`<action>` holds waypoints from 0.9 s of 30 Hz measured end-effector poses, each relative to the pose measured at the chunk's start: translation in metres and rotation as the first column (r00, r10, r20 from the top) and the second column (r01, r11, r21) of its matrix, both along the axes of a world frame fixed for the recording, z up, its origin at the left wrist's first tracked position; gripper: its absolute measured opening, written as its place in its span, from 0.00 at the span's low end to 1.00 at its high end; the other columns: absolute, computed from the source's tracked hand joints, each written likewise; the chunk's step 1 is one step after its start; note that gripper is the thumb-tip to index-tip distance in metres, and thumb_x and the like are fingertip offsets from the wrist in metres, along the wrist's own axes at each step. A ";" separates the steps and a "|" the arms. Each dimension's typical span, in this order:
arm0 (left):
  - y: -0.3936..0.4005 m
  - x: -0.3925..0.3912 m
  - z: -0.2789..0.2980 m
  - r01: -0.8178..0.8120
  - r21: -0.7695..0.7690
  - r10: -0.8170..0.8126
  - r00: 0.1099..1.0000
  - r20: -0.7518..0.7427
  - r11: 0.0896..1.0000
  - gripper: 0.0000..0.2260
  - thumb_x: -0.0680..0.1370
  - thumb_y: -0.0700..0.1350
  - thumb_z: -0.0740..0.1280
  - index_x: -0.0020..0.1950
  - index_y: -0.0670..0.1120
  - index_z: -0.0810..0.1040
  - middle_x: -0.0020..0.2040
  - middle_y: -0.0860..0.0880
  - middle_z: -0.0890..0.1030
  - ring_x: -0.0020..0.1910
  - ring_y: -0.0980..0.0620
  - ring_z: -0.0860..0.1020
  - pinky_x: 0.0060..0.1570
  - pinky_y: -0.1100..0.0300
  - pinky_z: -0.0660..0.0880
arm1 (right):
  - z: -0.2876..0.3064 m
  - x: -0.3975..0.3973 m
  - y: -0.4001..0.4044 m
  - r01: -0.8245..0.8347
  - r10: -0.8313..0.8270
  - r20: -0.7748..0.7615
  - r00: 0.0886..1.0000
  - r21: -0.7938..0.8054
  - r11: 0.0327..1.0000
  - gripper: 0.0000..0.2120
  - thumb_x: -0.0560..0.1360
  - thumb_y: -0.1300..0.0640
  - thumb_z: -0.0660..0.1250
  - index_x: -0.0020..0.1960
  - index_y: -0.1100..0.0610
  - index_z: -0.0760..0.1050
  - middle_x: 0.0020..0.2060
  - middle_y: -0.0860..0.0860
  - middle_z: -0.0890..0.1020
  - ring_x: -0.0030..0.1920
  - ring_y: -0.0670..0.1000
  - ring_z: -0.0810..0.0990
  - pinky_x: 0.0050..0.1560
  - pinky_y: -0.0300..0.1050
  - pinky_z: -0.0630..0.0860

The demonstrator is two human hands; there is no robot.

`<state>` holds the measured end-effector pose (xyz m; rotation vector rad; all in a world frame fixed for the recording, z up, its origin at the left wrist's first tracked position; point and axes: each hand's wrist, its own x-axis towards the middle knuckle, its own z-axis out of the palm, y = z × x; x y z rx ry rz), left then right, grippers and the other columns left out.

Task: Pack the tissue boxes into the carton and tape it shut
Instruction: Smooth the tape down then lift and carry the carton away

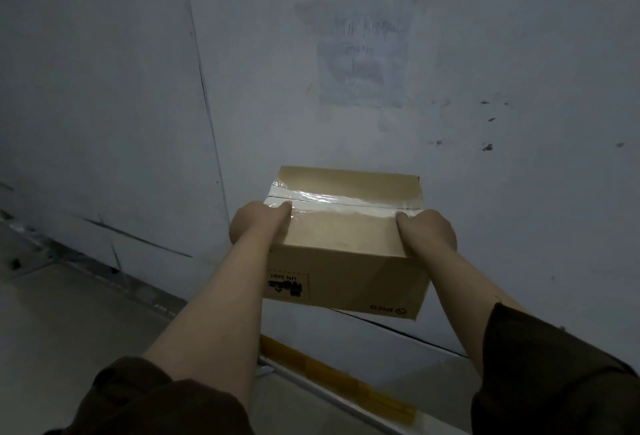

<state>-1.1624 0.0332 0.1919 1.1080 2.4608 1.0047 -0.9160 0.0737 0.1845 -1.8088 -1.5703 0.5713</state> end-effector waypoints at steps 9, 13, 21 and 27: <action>0.024 -0.069 0.007 0.151 -0.015 -0.151 0.987 -0.052 0.988 0.24 0.75 0.61 0.63 0.57 0.43 0.78 0.58 0.44 0.80 0.56 0.41 0.78 0.43 0.58 0.69 | -0.006 -0.067 -0.007 0.146 -0.146 -0.042 0.988 -0.016 0.989 0.19 0.78 0.47 0.59 0.59 0.60 0.75 0.47 0.55 0.78 0.42 0.54 0.72 0.41 0.44 0.68; 0.041 -0.083 0.007 0.198 -0.038 -0.200 0.979 -0.042 0.979 0.22 0.75 0.61 0.63 0.54 0.44 0.78 0.56 0.44 0.80 0.51 0.43 0.78 0.43 0.58 0.70 | -0.008 -0.080 0.000 0.187 -0.188 -0.044 0.981 -0.014 0.982 0.18 0.78 0.47 0.59 0.57 0.59 0.76 0.53 0.57 0.80 0.42 0.54 0.72 0.42 0.44 0.68; 0.074 -0.096 0.013 0.261 -0.018 -0.262 0.965 -0.036 0.965 0.25 0.76 0.62 0.61 0.59 0.42 0.78 0.58 0.44 0.80 0.57 0.41 0.78 0.44 0.57 0.69 | 0.011 -0.094 0.022 0.253 -0.253 -0.004 0.967 0.025 0.967 0.19 0.78 0.47 0.59 0.61 0.60 0.76 0.56 0.57 0.80 0.52 0.59 0.78 0.44 0.44 0.68; 0.091 -0.111 0.036 0.329 0.011 -0.328 0.943 -0.048 0.944 0.26 0.76 0.63 0.60 0.60 0.42 0.78 0.58 0.43 0.80 0.55 0.42 0.78 0.43 0.57 0.70 | 0.040 -0.106 0.026 0.319 -0.318 -0.021 0.948 0.044 0.947 0.17 0.78 0.48 0.60 0.57 0.60 0.76 0.49 0.56 0.79 0.42 0.55 0.72 0.41 0.44 0.68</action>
